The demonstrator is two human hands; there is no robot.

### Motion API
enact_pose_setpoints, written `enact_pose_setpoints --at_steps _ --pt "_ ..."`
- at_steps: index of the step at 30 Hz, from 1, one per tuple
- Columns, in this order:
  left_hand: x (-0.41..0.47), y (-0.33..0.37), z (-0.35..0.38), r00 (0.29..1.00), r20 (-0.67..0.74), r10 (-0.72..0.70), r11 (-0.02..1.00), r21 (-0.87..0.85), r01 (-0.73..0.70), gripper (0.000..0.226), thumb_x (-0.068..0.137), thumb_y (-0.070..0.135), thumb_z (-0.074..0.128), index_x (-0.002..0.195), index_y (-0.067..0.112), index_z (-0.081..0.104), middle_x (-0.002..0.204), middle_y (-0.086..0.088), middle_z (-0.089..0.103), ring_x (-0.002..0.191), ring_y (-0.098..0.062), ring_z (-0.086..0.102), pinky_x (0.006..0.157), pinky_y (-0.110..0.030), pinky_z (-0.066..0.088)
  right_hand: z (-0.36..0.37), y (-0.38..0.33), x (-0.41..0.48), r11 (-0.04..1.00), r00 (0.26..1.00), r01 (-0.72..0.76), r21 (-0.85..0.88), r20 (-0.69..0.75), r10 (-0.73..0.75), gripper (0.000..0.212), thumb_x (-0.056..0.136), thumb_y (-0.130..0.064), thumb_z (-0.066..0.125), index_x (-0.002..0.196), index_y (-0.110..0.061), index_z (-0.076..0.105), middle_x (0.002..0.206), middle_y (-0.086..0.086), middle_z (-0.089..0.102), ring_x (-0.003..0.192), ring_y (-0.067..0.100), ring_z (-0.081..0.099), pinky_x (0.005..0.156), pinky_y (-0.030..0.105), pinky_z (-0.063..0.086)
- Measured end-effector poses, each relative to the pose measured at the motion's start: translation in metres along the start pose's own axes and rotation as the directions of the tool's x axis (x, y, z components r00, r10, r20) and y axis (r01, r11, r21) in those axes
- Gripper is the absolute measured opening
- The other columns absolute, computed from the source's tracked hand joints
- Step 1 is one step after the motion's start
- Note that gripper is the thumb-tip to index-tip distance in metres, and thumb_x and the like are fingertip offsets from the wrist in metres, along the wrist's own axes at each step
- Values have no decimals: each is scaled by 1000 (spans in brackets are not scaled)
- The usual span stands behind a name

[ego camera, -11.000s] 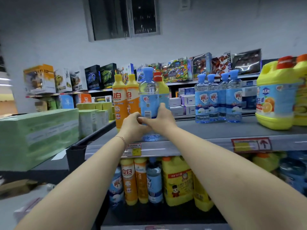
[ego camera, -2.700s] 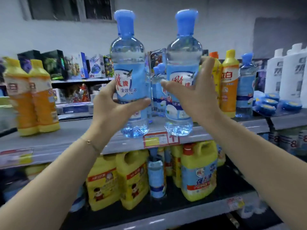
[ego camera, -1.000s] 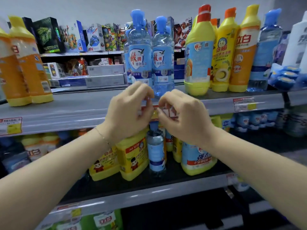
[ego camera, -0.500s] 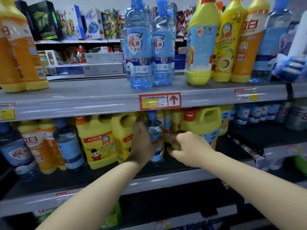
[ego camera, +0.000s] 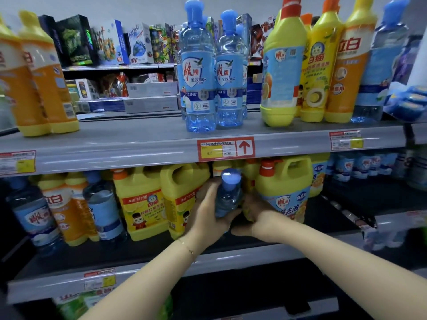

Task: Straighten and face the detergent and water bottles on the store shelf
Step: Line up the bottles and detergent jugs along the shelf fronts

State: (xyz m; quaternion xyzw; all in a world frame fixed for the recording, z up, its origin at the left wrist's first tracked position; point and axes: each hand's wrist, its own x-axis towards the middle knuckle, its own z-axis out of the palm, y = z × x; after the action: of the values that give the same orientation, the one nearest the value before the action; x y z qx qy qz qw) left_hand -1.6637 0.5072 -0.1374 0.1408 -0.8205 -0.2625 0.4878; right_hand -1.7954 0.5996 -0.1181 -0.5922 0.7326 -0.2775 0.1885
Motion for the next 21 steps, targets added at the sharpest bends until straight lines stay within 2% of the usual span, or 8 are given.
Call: enact_pose_setpoints --at_steps 1,3,4,7,10,14,17,21 --pt "3 9 -7 997 -11 71 997 -5 -71 71 68 10 84 125 29 45 120 15 51 114 7 48 96 -14 43 2 0 1 1000 1000 26 14 14 -26 73 66 -45 78 129 -35 43 120 -18 57 110 6 57 96 29 49" --pt "13 29 -22 985 -20 173 985 -25 -173 76 64 12 88 127 18 47 123 5 56 117 0 52 95 -15 44 1 -6 0 992 994 110 69 -13 -109 61 66 -49 77 121 -35 54 115 -22 62 105 0 58 96 30 49" --pt "18 40 -29 981 -20 191 980 -48 -191 76 64 14 89 127 15 48 123 1 58 116 -8 55 92 -19 48 -3 -10 -1 980 986 159 117 -61 -152 57 66 -46 78 118 -34 58 112 -22 64 105 -1 59 95 30 50" --pt "35 75 -51 981 -39 191 975 -112 -194 77 62 16 90 126 19 49 118 -1 62 107 -16 62 74 -20 56 -21 -33 -12 930 925 334 154 -245 -291 73 64 -47 81 127 -23 54 120 -18 63 113 3 58 94 34 52" --pt "56 103 -69 973 -42 228 954 -190 -232 79 62 16 89 130 14 48 123 -3 61 108 -22 64 72 -30 59 -41 -57 -23 890 843 444 104 -385 -375 71 65 -49 79 123 -16 54 113 -14 66 105 5 63 85 37 55" --pt "87 133 -82 976 -98 193 940 -265 -213 74 64 20 87 125 18 45 122 4 58 98 -12 65 72 -33 60 -70 -89 -29 857 746 506 92 -546 -382 60 65 -42 80 111 -12 57 98 -10 70 90 4 67 72 33 57" --pt "100 140 -83 981 -131 145 945 -275 -176 64 69 32 81 120 22 45 120 4 60 95 -15 66 75 -42 59 -94 -112 -22 858 648 513 4 -658 -384 58 60 -49 74 97 -8 56 85 -8 68 77 7 66 62 31 53" --pt "112 136 -82 986 -126 106 956 -261 -136 43 82 31 67 120 18 50 111 3 62 91 -8 65 74 -29 57 -122 -129 -2 882 557 462 -93 -743 -370 54 68 -47 73 97 -6 53 86 -2 68 78 16 66 65 40 53"
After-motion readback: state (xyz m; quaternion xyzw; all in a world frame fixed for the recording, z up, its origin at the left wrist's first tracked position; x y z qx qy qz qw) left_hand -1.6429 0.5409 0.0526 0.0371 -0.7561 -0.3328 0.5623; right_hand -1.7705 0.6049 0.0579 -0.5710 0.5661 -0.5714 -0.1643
